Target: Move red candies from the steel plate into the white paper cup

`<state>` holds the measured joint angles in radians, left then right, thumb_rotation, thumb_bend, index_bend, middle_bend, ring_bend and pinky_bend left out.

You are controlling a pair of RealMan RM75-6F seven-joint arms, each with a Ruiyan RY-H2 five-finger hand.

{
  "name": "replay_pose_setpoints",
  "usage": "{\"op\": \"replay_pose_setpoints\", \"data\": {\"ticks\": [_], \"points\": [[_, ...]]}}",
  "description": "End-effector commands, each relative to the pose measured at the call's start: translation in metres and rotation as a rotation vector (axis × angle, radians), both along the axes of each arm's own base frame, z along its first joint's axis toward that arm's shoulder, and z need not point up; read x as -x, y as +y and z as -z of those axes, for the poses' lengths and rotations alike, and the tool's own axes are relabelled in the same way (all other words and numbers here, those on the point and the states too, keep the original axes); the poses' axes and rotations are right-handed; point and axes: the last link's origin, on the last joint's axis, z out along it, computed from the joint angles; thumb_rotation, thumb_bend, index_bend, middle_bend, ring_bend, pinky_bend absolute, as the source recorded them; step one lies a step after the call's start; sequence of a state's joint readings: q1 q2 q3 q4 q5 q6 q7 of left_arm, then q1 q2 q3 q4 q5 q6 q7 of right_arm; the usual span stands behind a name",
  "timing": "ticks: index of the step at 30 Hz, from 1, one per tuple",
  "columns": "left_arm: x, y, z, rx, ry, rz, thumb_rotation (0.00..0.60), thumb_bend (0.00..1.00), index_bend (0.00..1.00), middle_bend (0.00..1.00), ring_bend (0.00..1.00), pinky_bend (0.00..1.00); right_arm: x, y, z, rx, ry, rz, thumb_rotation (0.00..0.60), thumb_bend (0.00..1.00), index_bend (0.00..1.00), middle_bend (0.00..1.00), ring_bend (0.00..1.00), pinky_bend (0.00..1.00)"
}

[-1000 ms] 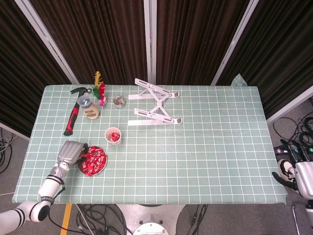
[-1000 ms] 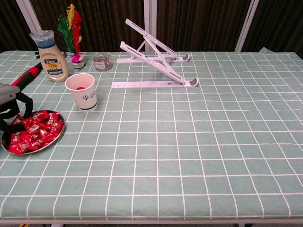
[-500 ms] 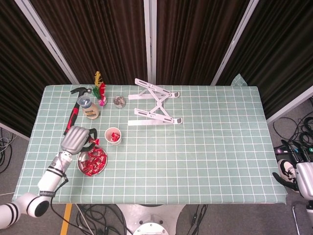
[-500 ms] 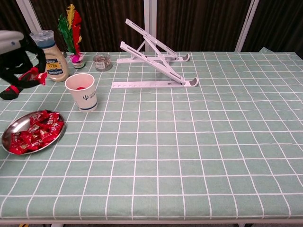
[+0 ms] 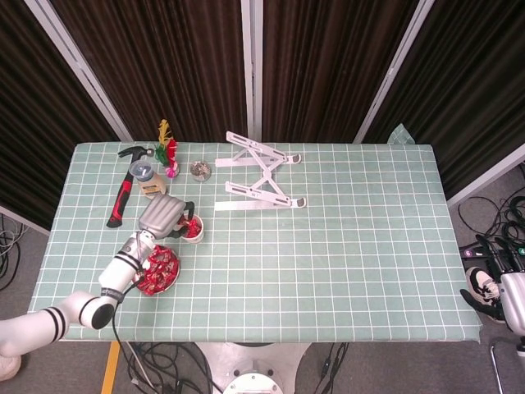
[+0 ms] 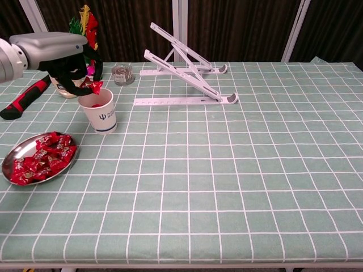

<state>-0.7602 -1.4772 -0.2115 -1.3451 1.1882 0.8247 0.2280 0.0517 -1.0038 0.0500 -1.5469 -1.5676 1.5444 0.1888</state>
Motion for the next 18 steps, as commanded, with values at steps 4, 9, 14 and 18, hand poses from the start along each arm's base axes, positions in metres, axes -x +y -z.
{"op": "replay_pose_setpoints", "data": {"ticks": [4, 9, 14, 18], "points": [[0.004, -0.006, 0.003, -0.001, 0.013, -0.020, 0.600, 0.37, 0.50, 0.99, 1.00, 1.00, 0.002, 0.000, 0.000, 0.000, -0.001, 0.006, 0.600, 0.10, 0.08, 0.27, 0.10, 0.38], [0.011, -0.017, -0.011, -0.041, -0.019, -0.029, 0.600, 0.28, 0.46, 0.99, 1.00, 1.00, 0.000, 0.000, 0.000, 0.001, -0.002, -0.002, 0.600, 0.10, 0.08, 0.27, 0.10, 0.38], [0.025, -0.037, -0.032, -0.090, -0.065, -0.038, 0.600, 0.27, 0.45, 0.99, 1.00, 1.00, -0.001, -0.001, 0.001, -0.005, -0.003, -0.010, 0.600, 0.10, 0.08, 0.27, 0.10, 0.39], [0.043, -0.063, -0.041, -0.084, -0.057, -0.035, 0.600, 0.26, 0.46, 0.99, 1.00, 1.00, -0.002, -0.001, 0.002, -0.007, -0.002, -0.014, 0.600, 0.10, 0.08, 0.27, 0.10, 0.38]]}}
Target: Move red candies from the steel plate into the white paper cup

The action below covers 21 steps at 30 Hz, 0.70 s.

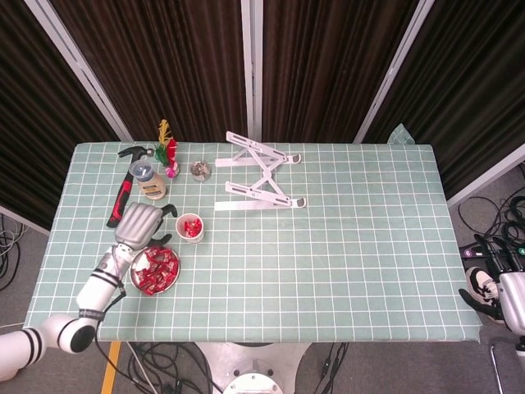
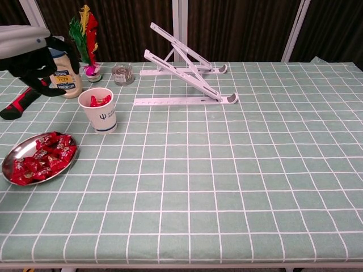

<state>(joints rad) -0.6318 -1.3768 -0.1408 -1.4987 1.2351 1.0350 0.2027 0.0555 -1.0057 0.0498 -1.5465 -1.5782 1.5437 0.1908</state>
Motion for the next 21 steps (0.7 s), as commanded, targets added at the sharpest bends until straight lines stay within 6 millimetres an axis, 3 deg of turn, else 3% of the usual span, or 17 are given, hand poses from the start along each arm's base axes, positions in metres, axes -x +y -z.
{"op": "replay_pose_setpoints", "data": {"ticks": [1, 11, 21], "points": [[0.017, -0.025, -0.006, 0.021, 0.013, -0.002, 0.600, 0.26, 0.46, 0.99, 1.00, 1.00, -0.001, 0.000, 0.000, -0.002, 0.001, -0.003, 0.600, 0.10, 0.08, 0.27, 0.10, 0.38], [0.049, -0.065, 0.023, 0.164, 0.127, -0.046, 0.600, 0.24, 0.47, 1.00, 1.00, 1.00, -0.004, -0.001, 0.002, -0.007, 0.002, -0.011, 0.600, 0.10, 0.08, 0.27, 0.10, 0.39], [0.067, -0.070, 0.043, 0.190, 0.171, -0.077, 0.600, 0.24, 0.47, 1.00, 1.00, 1.00, -0.006, -0.002, 0.002, -0.006, 0.007, -0.011, 0.600, 0.10, 0.08, 0.27, 0.10, 0.39]]}}
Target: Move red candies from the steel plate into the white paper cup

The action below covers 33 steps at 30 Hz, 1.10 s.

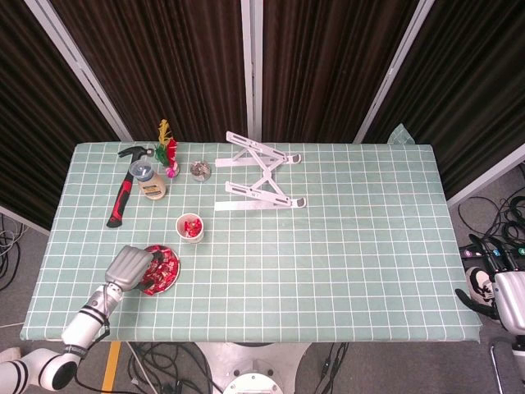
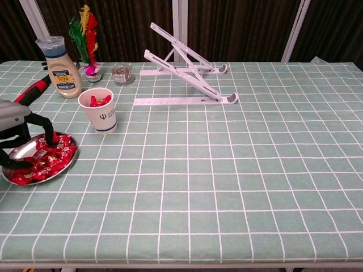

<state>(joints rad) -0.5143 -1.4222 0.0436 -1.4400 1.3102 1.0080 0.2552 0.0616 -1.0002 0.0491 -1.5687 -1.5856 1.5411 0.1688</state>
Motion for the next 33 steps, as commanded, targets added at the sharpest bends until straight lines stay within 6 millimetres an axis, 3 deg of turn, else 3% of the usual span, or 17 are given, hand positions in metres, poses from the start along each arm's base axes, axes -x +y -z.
{"op": "replay_pose_setpoints", "data": {"ticks": [1, 13, 28, 33], "points": [[0.003, -0.003, 0.004, 0.011, -0.010, -0.014, 0.600, 0.24, 0.47, 1.00, 1.00, 1.00, -0.001, 0.000, 0.000, 0.000, 0.001, 0.000, 0.600, 0.10, 0.08, 0.27, 0.10, 0.39], [-0.013, 0.004, 0.015, 0.028, -0.048, 0.029, 0.600, 0.24, 0.48, 1.00, 1.00, 1.00, -0.002, 0.001, 0.000, 0.003, 0.007, 0.004, 0.600, 0.10, 0.08, 0.27, 0.10, 0.39], [-0.007, 0.012, 0.026, 0.059, -0.005, 0.024, 0.600, 0.28, 0.52, 1.00, 1.00, 1.00, -0.002, 0.000, 0.000, 0.002, 0.009, 0.011, 0.600, 0.10, 0.08, 0.27, 0.10, 0.39], [-0.006, 0.011, 0.027, 0.053, -0.044, 0.010, 0.600, 0.33, 0.60, 1.00, 1.00, 1.00, -0.002, 0.001, 0.000, 0.001, 0.008, 0.013, 0.600, 0.10, 0.08, 0.27, 0.10, 0.39]]}}
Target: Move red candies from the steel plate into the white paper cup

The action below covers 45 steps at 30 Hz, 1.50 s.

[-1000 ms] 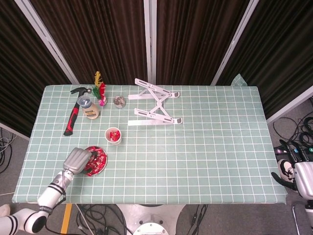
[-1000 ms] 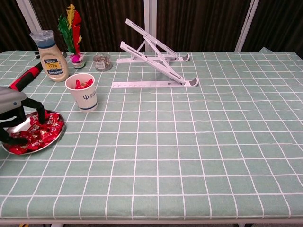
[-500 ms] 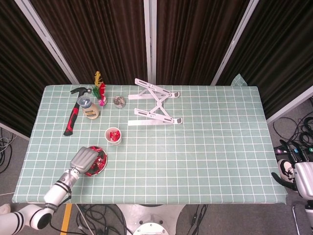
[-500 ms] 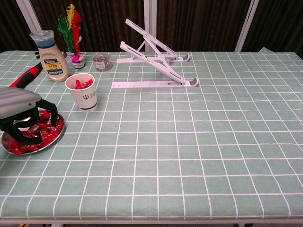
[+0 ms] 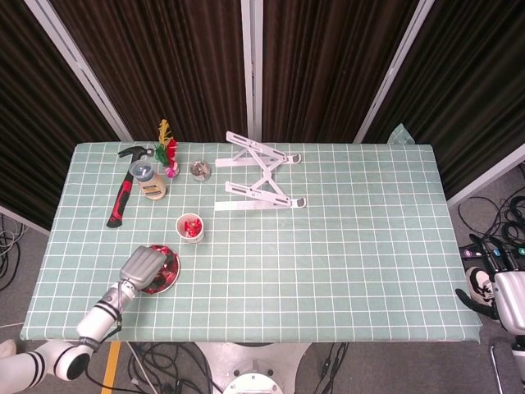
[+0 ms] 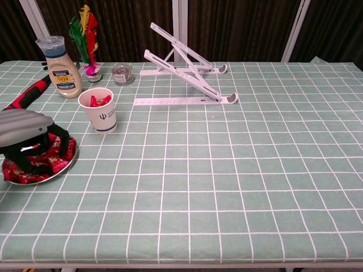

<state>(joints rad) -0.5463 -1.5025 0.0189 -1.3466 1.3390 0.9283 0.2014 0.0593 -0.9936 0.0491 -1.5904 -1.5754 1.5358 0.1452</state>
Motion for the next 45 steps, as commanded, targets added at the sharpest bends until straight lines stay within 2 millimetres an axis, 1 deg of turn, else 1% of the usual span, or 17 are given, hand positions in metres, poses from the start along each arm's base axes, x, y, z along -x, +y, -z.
{"op": "replay_pose_setpoints", "data": {"ticks": [1, 4, 7, 11, 15, 17, 20, 23, 26, 30, 32, 36, 38, 40, 45], "points": [[0.001, 0.001, 0.000, -0.010, -0.028, -0.007, 0.600, 0.35, 0.62, 1.00, 1.00, 1.00, 0.000, 0.000, 0.000, 0.001, -0.001, 0.000, 0.600, 0.10, 0.08, 0.27, 0.10, 0.39], [0.000, 0.004, -0.006, -0.029, -0.069, -0.019, 0.600, 0.37, 0.63, 1.00, 1.00, 1.00, 0.000, 0.000, 0.000, 0.001, -0.001, -0.002, 0.600, 0.10, 0.08, 0.27, 0.10, 0.39], [-0.006, 0.011, -0.022, -0.078, -0.116, -0.016, 0.600, 0.38, 0.63, 1.00, 1.00, 1.00, 0.000, -0.001, -0.001, 0.001, -0.001, -0.001, 0.600, 0.10, 0.08, 0.27, 0.10, 0.39], [-0.024, 0.025, -0.048, -0.146, -0.188, 0.014, 0.600, 0.38, 0.63, 1.00, 1.00, 1.00, 0.000, 0.000, 0.000, -0.002, -0.003, -0.003, 0.600, 0.10, 0.08, 0.27, 0.10, 0.39], [-0.047, 0.043, -0.063, -0.185, -0.237, 0.056, 0.600, 0.38, 0.63, 1.00, 1.00, 1.00, 0.001, 0.000, 0.001, -0.004, -0.005, -0.003, 0.600, 0.10, 0.08, 0.27, 0.10, 0.39], [-0.060, 0.053, -0.064, -0.181, -0.255, 0.074, 0.600, 0.38, 0.62, 1.00, 1.00, 1.00, 0.001, 0.000, 0.000, -0.003, -0.005, -0.004, 0.600, 0.10, 0.08, 0.27, 0.10, 0.39], [-0.076, 0.068, -0.059, -0.162, -0.269, 0.081, 0.600, 0.38, 0.62, 1.00, 1.00, 1.00, 0.001, 0.001, -0.001, 0.002, -0.005, -0.002, 0.600, 0.10, 0.08, 0.27, 0.10, 0.39], [-0.085, 0.083, -0.051, -0.142, -0.252, 0.072, 0.600, 0.38, 0.62, 1.00, 1.00, 1.00, 0.003, 0.002, -0.001, 0.003, -0.005, 0.004, 0.600, 0.10, 0.08, 0.27, 0.10, 0.39], [-0.091, 0.092, -0.042, -0.124, -0.246, 0.056, 0.600, 0.37, 0.61, 1.00, 1.00, 1.00, 0.004, 0.003, -0.001, 0.004, -0.006, 0.008, 0.600, 0.10, 0.08, 0.27, 0.10, 0.39], [-0.092, 0.099, -0.033, -0.105, -0.225, 0.032, 0.600, 0.37, 0.60, 1.00, 1.00, 1.00, 0.006, 0.002, -0.002, 0.006, -0.007, 0.013, 0.600, 0.10, 0.08, 0.27, 0.10, 0.39], [-0.089, 0.100, -0.029, -0.096, -0.195, 0.025, 0.600, 0.37, 0.57, 1.00, 1.00, 1.00, 0.006, 0.002, -0.002, 0.007, -0.007, 0.016, 0.600, 0.10, 0.08, 0.27, 0.10, 0.39], [-0.084, 0.095, -0.027, -0.080, -0.166, 0.020, 0.600, 0.37, 0.51, 1.00, 1.00, 1.00, 0.008, 0.002, -0.003, 0.007, -0.008, 0.022, 0.600, 0.10, 0.08, 0.27, 0.10, 0.39], [-0.083, 0.091, -0.028, -0.078, -0.160, 0.022, 0.600, 0.37, 0.46, 0.99, 1.00, 1.00, 0.008, 0.001, -0.002, 0.005, -0.009, 0.021, 0.600, 0.10, 0.08, 0.27, 0.10, 0.39], [-0.080, 0.087, -0.030, -0.079, -0.154, 0.024, 0.600, 0.37, 0.43, 0.99, 1.00, 1.00, 0.007, 0.000, -0.001, 0.003, -0.010, 0.017, 0.600, 0.10, 0.08, 0.27, 0.10, 0.39], [-0.068, 0.077, -0.048, -0.140, -0.170, 0.013, 0.600, 0.32, 0.40, 0.99, 1.00, 1.00, 0.006, -0.002, -0.001, 0.001, -0.010, 0.011, 0.600, 0.10, 0.08, 0.27, 0.10, 0.39]]}}
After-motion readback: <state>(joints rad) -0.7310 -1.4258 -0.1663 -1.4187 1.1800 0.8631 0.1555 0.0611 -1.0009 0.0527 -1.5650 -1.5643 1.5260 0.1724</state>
